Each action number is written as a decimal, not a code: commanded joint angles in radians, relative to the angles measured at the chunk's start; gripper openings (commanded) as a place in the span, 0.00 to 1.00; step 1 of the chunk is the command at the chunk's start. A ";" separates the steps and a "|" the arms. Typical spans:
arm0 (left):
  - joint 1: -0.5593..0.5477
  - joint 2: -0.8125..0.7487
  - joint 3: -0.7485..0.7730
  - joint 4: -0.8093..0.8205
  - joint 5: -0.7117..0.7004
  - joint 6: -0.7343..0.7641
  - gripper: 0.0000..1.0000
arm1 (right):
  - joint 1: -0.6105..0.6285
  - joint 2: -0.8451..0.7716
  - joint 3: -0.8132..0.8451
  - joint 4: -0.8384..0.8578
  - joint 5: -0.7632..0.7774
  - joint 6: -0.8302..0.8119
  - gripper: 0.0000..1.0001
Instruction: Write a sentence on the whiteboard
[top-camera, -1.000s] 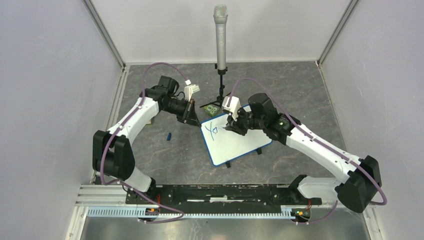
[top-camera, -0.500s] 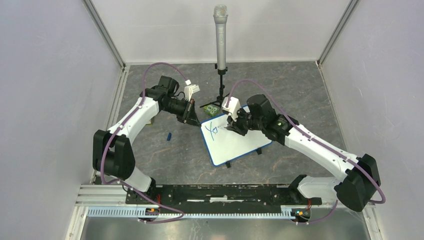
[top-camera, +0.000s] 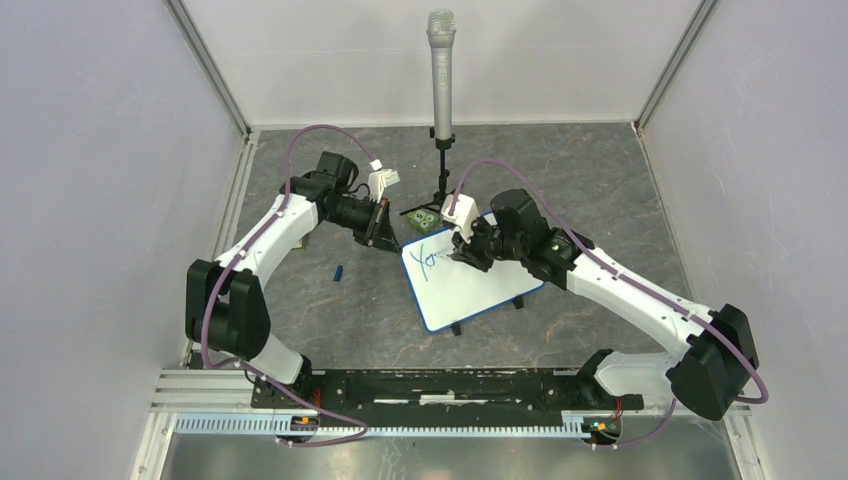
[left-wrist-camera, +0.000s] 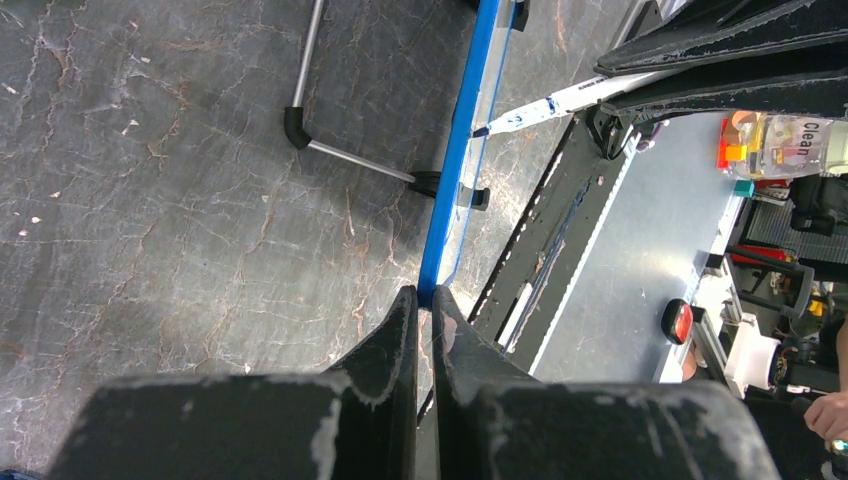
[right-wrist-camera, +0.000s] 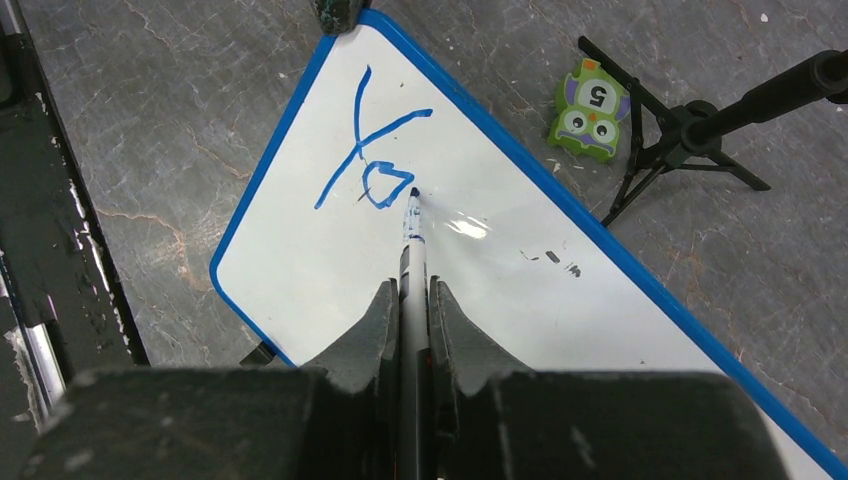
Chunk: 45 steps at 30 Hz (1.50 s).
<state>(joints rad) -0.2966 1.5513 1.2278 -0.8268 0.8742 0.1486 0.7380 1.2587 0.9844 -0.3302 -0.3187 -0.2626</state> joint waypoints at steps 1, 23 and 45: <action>-0.002 0.001 0.021 0.002 0.020 0.027 0.03 | 0.001 -0.003 0.022 0.025 0.055 -0.015 0.00; -0.002 0.007 0.021 0.002 0.024 0.029 0.03 | 0.003 -0.039 -0.049 -0.028 0.032 -0.033 0.00; -0.003 0.003 0.017 0.002 0.022 0.031 0.02 | -0.012 -0.004 0.058 -0.030 0.079 -0.055 0.00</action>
<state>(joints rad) -0.2966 1.5517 1.2278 -0.8249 0.8726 0.1497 0.7322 1.2449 0.9985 -0.3824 -0.2680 -0.3042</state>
